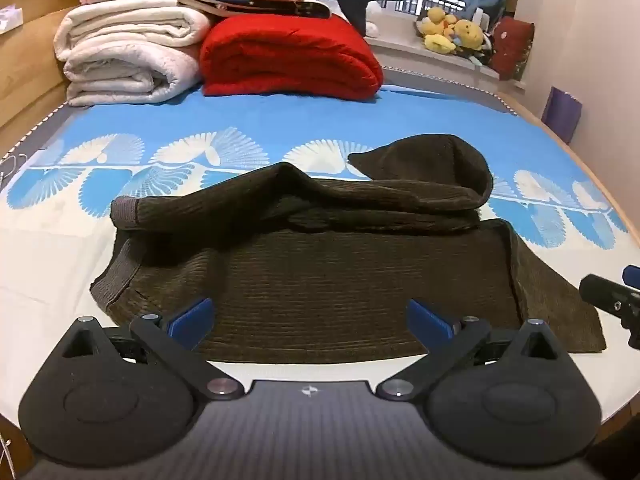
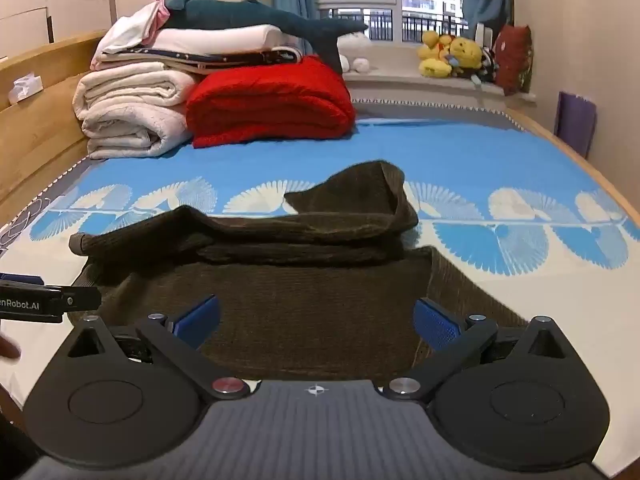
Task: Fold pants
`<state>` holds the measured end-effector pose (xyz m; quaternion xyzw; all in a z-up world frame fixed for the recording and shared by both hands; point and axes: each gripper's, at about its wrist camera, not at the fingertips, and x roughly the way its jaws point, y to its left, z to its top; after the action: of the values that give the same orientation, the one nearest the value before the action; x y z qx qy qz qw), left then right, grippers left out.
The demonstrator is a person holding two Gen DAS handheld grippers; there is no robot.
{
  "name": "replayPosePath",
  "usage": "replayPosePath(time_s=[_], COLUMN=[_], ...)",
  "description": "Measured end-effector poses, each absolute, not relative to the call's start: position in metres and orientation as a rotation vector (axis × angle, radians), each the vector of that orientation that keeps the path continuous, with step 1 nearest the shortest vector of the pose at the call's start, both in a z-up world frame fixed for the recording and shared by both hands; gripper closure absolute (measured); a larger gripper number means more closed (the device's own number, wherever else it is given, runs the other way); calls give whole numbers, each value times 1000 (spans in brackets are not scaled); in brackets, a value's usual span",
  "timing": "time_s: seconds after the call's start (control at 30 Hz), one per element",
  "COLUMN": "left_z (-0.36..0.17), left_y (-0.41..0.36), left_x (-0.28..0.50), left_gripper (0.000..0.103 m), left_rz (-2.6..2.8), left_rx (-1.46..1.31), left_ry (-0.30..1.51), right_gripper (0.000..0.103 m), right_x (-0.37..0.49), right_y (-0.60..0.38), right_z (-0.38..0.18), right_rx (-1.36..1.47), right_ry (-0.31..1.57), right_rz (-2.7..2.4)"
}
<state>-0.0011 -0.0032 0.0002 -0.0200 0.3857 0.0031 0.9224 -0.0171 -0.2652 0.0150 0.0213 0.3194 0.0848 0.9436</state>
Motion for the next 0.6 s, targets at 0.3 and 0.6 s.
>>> replayPosePath(time_s=[0.3, 0.6], left_z=[4, 10], left_y=[-4, 3], left_x=[-5, -5], left_gripper=[0, 0], left_rz=[37, -14], left_rx=[18, -74], left_ry=[722, 731], right_gripper=[1, 1], right_x=[-18, -22], right_y=[-273, -272], right_z=[20, 19], right_rx=[65, 114], right_ry=[605, 583], right_rz=[164, 143])
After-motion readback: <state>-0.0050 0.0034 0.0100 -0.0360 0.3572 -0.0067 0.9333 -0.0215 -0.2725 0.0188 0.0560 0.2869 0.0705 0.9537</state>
